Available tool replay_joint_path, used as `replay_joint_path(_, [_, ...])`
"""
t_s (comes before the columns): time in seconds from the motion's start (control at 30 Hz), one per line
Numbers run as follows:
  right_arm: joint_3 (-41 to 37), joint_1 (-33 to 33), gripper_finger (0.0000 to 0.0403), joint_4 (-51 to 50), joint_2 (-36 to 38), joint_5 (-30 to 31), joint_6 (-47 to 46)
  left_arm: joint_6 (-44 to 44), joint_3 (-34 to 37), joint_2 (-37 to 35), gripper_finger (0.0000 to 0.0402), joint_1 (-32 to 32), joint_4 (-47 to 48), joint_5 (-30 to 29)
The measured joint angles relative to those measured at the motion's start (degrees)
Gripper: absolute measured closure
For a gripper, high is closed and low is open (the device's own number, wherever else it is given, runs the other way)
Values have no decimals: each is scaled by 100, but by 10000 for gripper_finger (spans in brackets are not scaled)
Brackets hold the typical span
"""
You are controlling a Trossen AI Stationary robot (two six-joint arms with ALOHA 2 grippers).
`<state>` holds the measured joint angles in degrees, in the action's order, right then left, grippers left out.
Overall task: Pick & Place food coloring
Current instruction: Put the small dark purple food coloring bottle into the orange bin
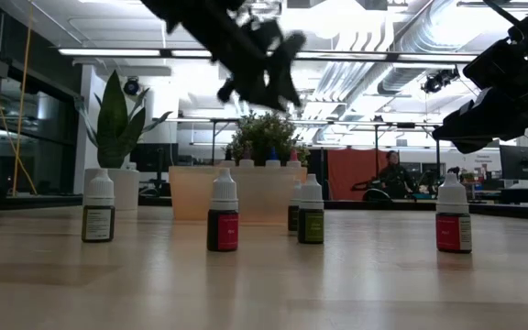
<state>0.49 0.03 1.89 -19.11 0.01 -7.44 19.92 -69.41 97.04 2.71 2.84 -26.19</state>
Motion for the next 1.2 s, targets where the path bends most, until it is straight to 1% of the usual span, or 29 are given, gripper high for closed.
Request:
replay_joint_path(0.13, [2, 2, 402, 0, 2, 2, 0, -551, 0, -356, 234, -148, -566, 699])
replay_joint_path(0.23, [1, 1, 402, 0, 2, 2, 0, -901, -2, -572, 234, -302, -990, 1502])
replay_joint_path(0.4, [0, 2, 402, 0, 0, 2, 0, -1783, 0, -857, 234, -595, -1065, 3319])
replay_joint_path(0.47, [2, 0, 402, 0, 2, 0, 0, -2022, 0, -919, 234, -722, -1044, 3828])
replay_joint_path(0.53, [1, 0, 402, 0, 2, 2, 0, -2166, 0, -972, 234, -856, -985, 4083])
replay_joint_path(0.77, [2, 2, 402, 0, 1, 2, 0, -2268, 2, -989, 234, -1406, -850, 4374])
replay_joint_path(0.87, [1, 1, 402, 0, 1, 2, 0, -2282, 4, -988, 234, -1627, -686, 4322])
replay_joint_path(1.0, [0, 0, 402, 0, 2, 0, 0, -2314, -53, -922, 234, -1858, -506, 4007])
replay_joint_path(1.07, [0, 1, 402, 0, 2, 2, 0, -2317, -268, -810, 234, -1953, -77, 3886])
replay_joint_path(1.2, [0, 1, 402, -2, 2, 1, 0, -2576, -1162, -395, 234, -2101, 922, 3801])
